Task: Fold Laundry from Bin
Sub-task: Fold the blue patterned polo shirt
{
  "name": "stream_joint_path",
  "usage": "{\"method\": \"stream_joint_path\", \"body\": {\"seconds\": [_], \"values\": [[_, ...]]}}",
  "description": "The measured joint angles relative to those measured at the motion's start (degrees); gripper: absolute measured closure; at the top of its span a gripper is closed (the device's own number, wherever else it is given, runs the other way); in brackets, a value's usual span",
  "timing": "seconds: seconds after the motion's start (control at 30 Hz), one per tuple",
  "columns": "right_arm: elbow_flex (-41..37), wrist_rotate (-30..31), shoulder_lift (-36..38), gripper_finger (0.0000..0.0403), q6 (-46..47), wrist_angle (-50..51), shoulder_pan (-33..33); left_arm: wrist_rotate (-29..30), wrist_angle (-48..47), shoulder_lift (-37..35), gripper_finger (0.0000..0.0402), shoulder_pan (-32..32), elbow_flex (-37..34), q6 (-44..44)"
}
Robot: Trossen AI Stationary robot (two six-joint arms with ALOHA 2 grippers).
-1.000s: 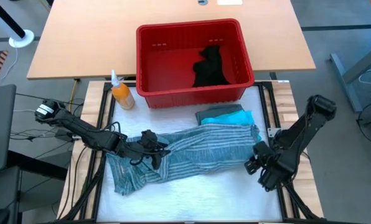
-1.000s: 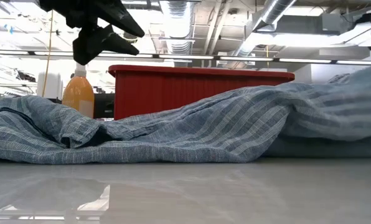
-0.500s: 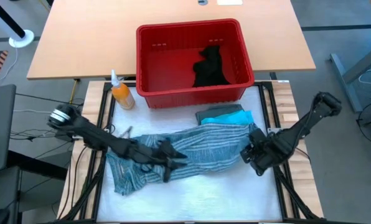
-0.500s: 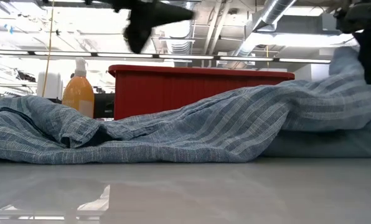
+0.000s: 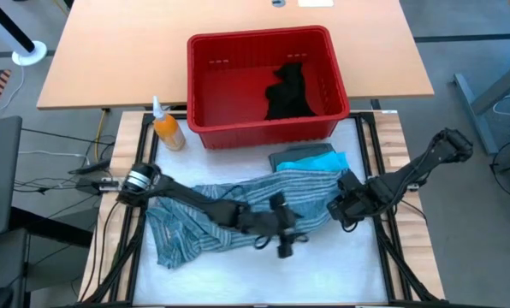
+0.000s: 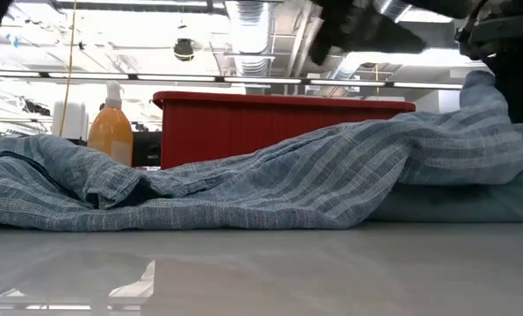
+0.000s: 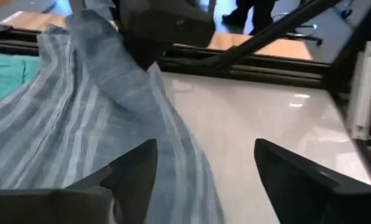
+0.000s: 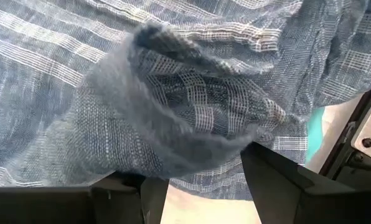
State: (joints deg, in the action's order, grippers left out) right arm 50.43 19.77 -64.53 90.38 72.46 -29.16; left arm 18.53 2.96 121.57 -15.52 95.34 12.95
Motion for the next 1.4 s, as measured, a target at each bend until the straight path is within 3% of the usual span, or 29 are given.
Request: {"method": "stream_joint_path", "body": {"seconds": [0.07, 0.23, 0.57, 0.83, 1.13, 1.4], "values": [[0.0, -0.18, 1.2, 0.0182, -0.01, -0.56, 0.65, 0.0, -2.04, 3.03, 0.0135, 1.0, 4.44, -1.02], [0.0, -0.16, 4.29, 0.0182, -0.01, -1.38, 1.37, 6.49, -4.77, 9.04, 0.0109, 2.56, 11.64, 1.68], [0.0, 0.04, 6.19, 0.0182, -2.36, -4.04, 1.59, 6.09, -1.98, 17.91, 0.0106, 4.65, 22.12, 4.77], [0.0, 0.02, 6.16, 0.0182, -3.57, -5.81, 1.56, 9.31, -1.97, 19.35, 0.0121, 6.2, 23.92, 6.2], [0.0, -0.04, 6.16, 0.0182, -5.39, -8.48, 1.56, 6.28, -2.09, 19.35, 0.0202, 7.72, 23.9, 7.09], [0.0, -0.42, 8.35, 0.0182, -4.94, -8.34, 1.51, 2.64, -2.2, 19.35, 0.0377, 7.91, 23.9, 7.31]]}}
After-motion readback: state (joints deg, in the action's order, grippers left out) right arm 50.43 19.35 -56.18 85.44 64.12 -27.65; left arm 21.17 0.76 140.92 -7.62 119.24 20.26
